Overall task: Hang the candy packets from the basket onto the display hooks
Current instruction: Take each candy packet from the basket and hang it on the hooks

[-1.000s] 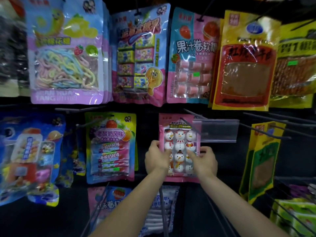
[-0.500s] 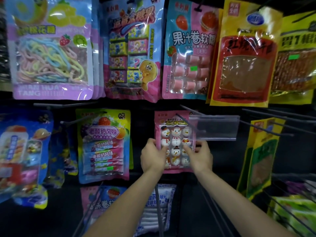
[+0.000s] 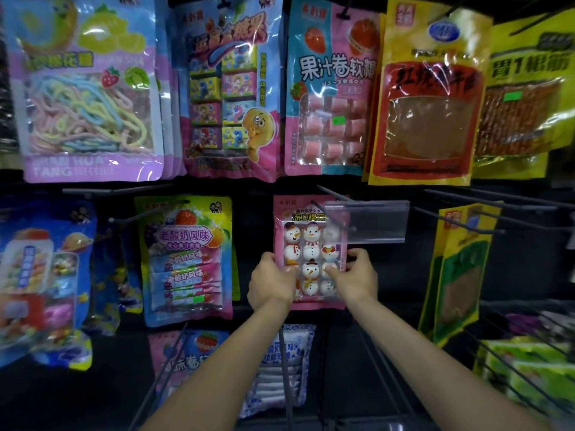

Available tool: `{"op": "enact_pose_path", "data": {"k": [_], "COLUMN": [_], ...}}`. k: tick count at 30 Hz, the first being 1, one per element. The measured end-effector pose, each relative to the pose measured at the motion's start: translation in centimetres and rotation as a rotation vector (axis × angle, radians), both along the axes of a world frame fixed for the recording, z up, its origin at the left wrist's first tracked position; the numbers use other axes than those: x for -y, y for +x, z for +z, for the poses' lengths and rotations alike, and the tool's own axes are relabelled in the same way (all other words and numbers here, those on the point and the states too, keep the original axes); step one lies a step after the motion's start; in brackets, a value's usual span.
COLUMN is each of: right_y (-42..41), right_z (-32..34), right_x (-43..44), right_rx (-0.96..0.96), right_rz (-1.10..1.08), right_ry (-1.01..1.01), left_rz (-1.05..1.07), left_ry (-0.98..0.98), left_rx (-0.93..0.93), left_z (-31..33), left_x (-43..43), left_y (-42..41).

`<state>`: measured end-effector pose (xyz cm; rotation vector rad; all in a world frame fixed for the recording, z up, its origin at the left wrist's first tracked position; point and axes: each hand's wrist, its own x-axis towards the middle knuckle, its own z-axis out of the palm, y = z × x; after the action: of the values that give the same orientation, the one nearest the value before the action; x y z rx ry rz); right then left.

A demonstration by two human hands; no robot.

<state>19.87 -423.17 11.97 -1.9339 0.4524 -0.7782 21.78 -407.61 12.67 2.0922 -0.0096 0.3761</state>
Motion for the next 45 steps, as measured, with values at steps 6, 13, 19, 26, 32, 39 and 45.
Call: {"op": "enact_pose_path", "data": {"k": [6,13,19,26,32,39,45], "right_y": [-2.2,-8.8,-17.6,-26.5,-33.4,-35.7,-35.6], "right_z": [0.2,0.6,1.2,-0.5,-4.5,-13.3,-19.6], "right_x": [0.0,-1.1,-2.6,-3.2,-4.2,-3.3,-3.6], "right_rx": [-0.13,-0.156,-0.213,-0.45,-0.607,-0.97,-1.186], "right_rz": [-0.014,0.069,0.278,0.519,0.727,0.958,0.889], "right_ry": [-0.056,-0.2,-0.512,-0.827,-0.766,-0.646,-0.93], "left_rz": [-0.037,-0.128,-0.249,-0.418,-0.578,-0.684,-0.722], "left_ry": [0.144,0.344,0.728,0.876,0.915,0.89,0.994], "left_rx": [-0.108,-0.046,0.179,0.305,0.309,0.294,0.135], "left_z": [0.1,0.3,-0.2,-2.6,-7.0,-15.6,-22.1], "left_x": [-1.4,-4.6,-7.8,-11.8,-14.4,-15.9,-15.6], "left_y": [-1.1,-5.4,-12.7,-21.5,-27.6,-30.5,-31.0]}}
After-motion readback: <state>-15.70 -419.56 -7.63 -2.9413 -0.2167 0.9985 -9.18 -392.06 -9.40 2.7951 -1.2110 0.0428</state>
